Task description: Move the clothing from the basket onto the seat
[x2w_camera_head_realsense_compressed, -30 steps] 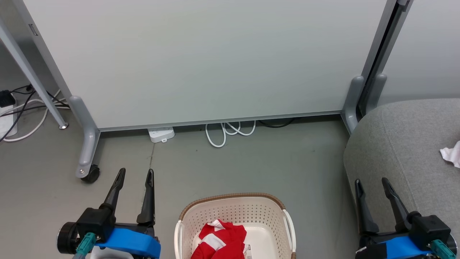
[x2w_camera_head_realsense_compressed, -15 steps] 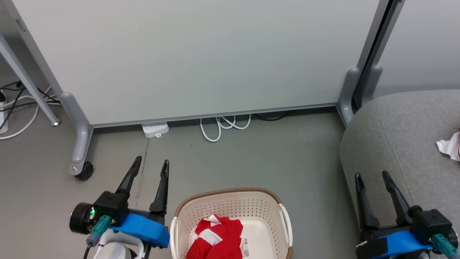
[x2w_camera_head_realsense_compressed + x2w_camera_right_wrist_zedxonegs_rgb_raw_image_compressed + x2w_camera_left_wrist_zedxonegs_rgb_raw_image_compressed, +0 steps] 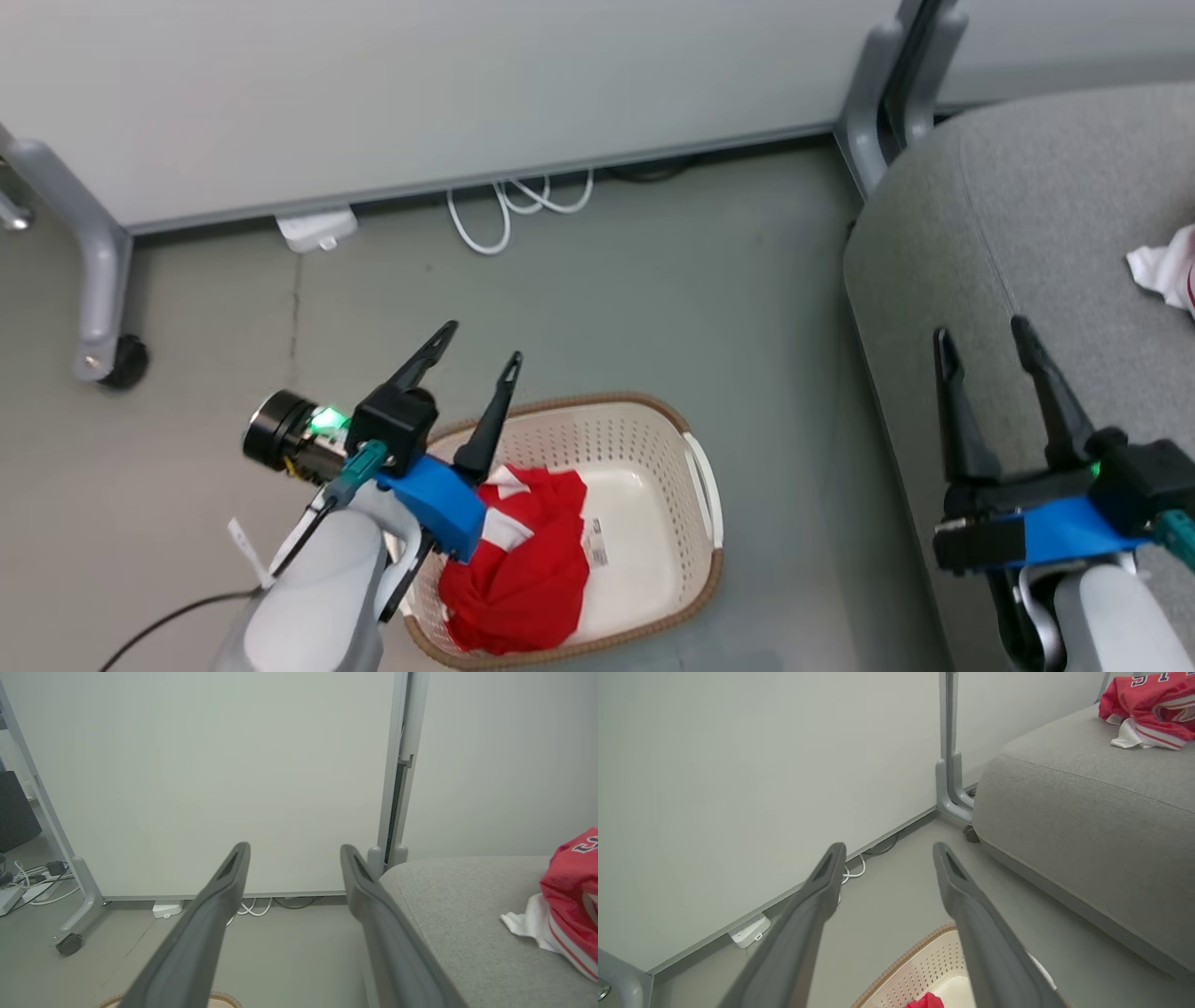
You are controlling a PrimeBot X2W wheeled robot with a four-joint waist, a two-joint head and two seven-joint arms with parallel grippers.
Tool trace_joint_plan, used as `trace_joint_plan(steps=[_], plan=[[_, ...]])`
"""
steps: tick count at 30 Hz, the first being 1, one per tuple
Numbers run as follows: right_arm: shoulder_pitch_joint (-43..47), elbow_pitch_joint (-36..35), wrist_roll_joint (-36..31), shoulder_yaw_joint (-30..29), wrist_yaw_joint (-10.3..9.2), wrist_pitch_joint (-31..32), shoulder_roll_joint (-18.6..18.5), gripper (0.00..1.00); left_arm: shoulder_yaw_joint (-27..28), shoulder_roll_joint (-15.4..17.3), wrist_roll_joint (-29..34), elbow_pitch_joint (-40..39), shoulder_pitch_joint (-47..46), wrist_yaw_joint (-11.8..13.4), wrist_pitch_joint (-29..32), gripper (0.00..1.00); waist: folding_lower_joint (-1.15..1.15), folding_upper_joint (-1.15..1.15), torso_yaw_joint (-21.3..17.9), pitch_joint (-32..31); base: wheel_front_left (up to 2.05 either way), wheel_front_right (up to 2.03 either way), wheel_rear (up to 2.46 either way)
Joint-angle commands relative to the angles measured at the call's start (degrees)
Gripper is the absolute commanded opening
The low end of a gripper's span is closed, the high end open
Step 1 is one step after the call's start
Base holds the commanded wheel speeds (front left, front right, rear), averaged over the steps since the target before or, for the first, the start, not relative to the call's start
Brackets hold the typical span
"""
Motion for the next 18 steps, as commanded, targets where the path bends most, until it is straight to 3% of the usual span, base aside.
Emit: trace_joint_plan(steps=[1, 18], plan=[[-1.43, -0.39, 0.22, 0.13, -0.02, -0.03, -0.25, 1.00, -1.02, 0.44, -0.06, 0.82, -1.46, -0.20, -0.18, 1.00, -0.01, 0.00, -2.26, 3.81, 0.00, 0.00, 0.00], [-14.98, -4.62, 0.55, 0.95, -0.02, -0.04, -0.98, 1.00, -23.89, 4.28, -3.49, 20.94, -21.04, -0.12, -0.17, 1.00, -0.01, 0.00, -7.82, 23.72, 0.00, 0.00, 0.00]])
